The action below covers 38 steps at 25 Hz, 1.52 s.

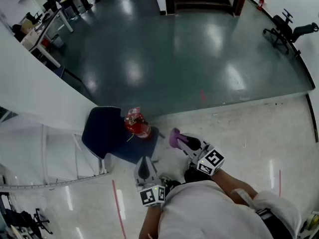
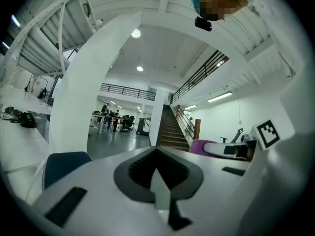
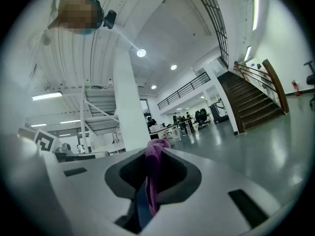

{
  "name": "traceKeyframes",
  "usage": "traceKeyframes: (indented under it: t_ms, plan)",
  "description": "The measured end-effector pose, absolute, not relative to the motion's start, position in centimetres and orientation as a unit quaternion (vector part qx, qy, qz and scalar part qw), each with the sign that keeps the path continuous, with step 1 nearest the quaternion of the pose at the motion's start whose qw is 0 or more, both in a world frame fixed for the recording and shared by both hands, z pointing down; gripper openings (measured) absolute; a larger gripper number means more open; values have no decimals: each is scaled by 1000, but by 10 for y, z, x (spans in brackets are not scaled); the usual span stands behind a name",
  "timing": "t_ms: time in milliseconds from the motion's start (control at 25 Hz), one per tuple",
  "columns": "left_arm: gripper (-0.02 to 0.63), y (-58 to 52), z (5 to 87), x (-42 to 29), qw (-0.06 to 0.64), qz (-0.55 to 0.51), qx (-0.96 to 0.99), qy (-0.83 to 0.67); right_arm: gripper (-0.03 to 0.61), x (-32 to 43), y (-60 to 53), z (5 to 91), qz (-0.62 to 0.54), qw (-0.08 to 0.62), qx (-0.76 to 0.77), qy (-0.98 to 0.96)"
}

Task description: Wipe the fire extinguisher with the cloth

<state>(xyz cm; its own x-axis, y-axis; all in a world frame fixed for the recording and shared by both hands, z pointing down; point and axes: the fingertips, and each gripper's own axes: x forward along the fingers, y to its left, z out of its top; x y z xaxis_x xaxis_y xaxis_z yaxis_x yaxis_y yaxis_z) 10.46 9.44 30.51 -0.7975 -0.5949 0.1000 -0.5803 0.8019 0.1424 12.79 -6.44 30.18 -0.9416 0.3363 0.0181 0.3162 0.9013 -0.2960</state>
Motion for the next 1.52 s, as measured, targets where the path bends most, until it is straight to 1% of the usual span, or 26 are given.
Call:
traceKeyframes:
  t_ms: [760, 1080, 1360, 1520]
  plan:
    - [5, 85, 318, 98, 80, -47, 279, -956, 54, 115, -75, 321, 145, 46, -179, -972]
    - [5, 89, 329, 80, 75, -50, 257, -962, 54, 86, -76, 338, 135, 56, -190, -971]
    - [5, 93, 346, 54, 78, -34, 285, -955, 54, 59, -79, 390, 130, 83, -162, -975]
    - [5, 85, 373, 28, 73, -37, 277, -957, 55, 24, -82, 436, 144, 95, -171, -970]
